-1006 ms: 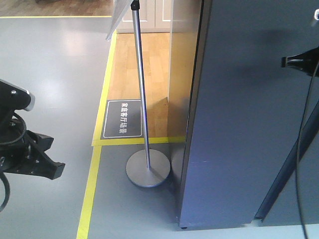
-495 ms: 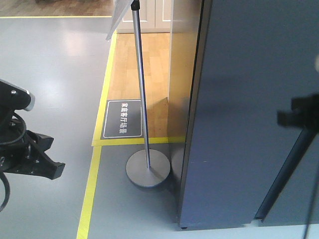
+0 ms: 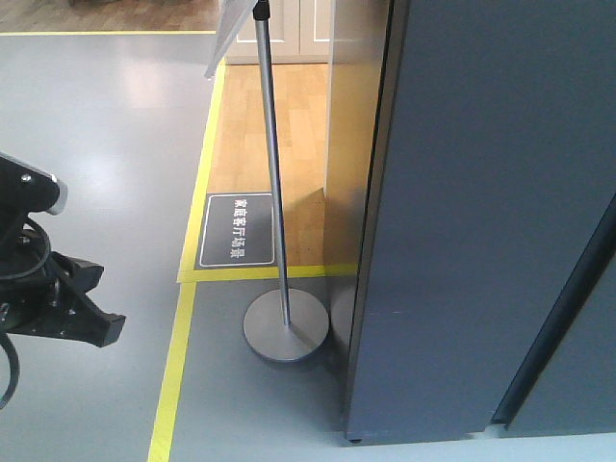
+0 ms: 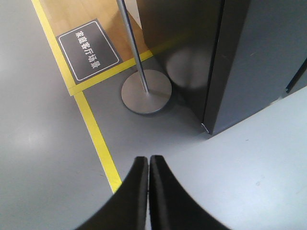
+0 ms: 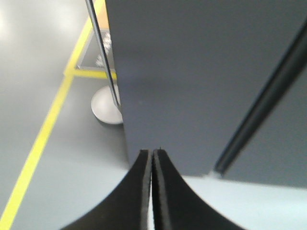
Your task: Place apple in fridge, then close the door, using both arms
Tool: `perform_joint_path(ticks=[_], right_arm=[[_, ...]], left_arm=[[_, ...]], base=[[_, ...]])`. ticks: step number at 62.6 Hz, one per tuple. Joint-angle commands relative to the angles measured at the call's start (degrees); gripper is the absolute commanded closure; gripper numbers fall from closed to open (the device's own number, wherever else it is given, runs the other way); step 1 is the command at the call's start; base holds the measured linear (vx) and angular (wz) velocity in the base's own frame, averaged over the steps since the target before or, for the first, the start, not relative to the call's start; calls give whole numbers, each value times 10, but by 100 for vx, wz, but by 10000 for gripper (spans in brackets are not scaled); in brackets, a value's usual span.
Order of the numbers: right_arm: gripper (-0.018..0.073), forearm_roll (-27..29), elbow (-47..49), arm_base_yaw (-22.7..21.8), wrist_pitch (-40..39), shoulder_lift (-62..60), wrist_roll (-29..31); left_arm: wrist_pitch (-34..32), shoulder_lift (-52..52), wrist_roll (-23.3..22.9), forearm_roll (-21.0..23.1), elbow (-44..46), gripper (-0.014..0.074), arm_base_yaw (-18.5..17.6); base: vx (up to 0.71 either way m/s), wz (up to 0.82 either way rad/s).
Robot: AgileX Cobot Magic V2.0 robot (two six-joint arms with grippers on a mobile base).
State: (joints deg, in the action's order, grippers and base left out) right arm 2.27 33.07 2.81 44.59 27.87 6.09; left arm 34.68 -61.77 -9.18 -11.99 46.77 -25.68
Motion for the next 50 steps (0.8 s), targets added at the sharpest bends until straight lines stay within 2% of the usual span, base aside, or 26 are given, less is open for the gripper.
perform_joint_path(ticks=[1,22,35,50], right_arm=[[563,-23,9,1,27,-43,-21],[563,-18,9,1,142,-183,-25],[563,4,9,1,181,-201,-30],[563,4,9,1,190,-201,-30]], left_arm=[[-31,11,-6,-3,14,603,1],[-31,11,-6,-3,14,603,1],[-31,11,-6,-3,14,603,1],[-31,11,-6,-3,14,603,1]], base=[[0,0],[0,0],[0,0],[0,0]])
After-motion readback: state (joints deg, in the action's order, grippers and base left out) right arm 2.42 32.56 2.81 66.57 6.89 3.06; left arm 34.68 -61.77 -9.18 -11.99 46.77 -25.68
